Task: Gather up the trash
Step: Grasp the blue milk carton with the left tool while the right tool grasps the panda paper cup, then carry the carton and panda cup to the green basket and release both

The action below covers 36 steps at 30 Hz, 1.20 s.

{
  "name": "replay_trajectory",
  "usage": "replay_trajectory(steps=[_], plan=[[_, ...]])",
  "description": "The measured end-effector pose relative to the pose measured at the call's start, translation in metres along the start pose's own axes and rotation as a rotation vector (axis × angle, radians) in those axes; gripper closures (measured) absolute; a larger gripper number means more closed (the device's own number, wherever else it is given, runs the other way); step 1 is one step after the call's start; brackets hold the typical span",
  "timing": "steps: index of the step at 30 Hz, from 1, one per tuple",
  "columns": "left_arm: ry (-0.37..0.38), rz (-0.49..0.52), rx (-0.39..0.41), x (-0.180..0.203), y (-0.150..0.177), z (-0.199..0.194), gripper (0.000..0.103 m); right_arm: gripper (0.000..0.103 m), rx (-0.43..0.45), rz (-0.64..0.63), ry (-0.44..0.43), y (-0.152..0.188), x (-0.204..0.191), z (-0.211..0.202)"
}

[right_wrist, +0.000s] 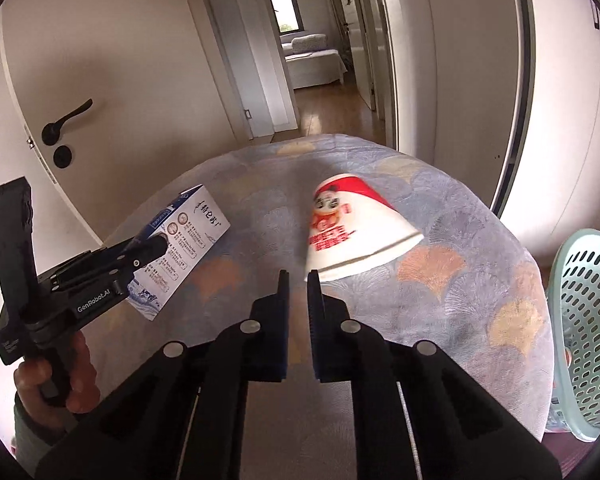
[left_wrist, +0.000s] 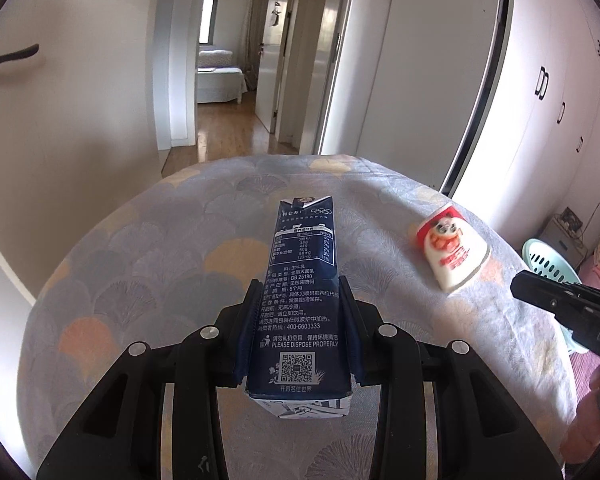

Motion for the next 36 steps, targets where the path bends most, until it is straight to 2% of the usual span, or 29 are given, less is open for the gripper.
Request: replay_trajectory(steps=[2,4,6,9,13,15,17,21,23,25,27,28,29,36], plan=[[0.003,-0.003,0.015,0.0,0.002,0.001,0.068,0.085,-0.007,0.016,0.044,-0.008,0.011,0.002],[0.01,-0.005,0.023,0.001,0.005,0.002,0.068,0.059,-0.008,0.027,0.063,-0.014,0.022,0.001],[0.007,0.002,0.012,0.003,0.01,0.006,0.068,0.051,-0.008,0.038,0.084,-0.025,0.033,0.01],[-0.029,0.044,0.017,0.007,0.011,0.006,0.068,0.045,-0.038,0.031,0.091,-0.035,0.04,0.027],[-0.051,0.069,0.012,0.011,0.012,0.005,0.068,0.034,-0.072,0.008,0.097,-0.038,0.044,0.047],[-0.058,0.077,0.012,0.013,0.012,0.005,0.068,0.022,-0.083,0.035,0.063,-0.036,0.047,0.054],[-0.06,0.08,0.011,0.013,0.012,0.004,0.068,0.019,-0.098,0.059,0.034,-0.034,0.049,0.059],[-0.052,0.081,0.008,0.014,0.012,0.005,0.068,0.018,-0.122,0.061,0.02,-0.032,0.043,0.064],[-0.05,0.082,0.007,0.012,0.013,0.003,0.068,0.022,-0.126,0.039,0.012,-0.033,0.036,0.065],[-0.048,0.08,0.007,0.011,0.014,0.002,0.068,0.044,-0.133,0.035,-0.031,-0.034,0.025,0.068],[-0.048,0.079,0.007,0.011,0.014,0.001,0.068,0.058,-0.128,0.025,-0.041,-0.033,0.02,0.067],[-0.048,0.08,0.007,0.012,0.015,0.001,0.068,0.071,-0.121,0.012,-0.034,-0.033,0.018,0.066],[-0.049,0.08,0.007,0.012,0.015,0.001,0.068,0.074,-0.113,0.002,-0.022,-0.032,0.016,0.065],[-0.045,0.084,0.009,0.013,0.014,-0.001,0.068,0.075,-0.059,0.003,-0.007,-0.028,0.012,0.039]])
Point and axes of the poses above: each gripper's, at about its wrist camera, not at the fingertips, and z roughly the way its jaws point, x to its right, y to its underside, the point moved 5 cm from there along z, roughly the way its jaws point, and after that the axes turned 5 degrees about z, right-handed, at the moved point
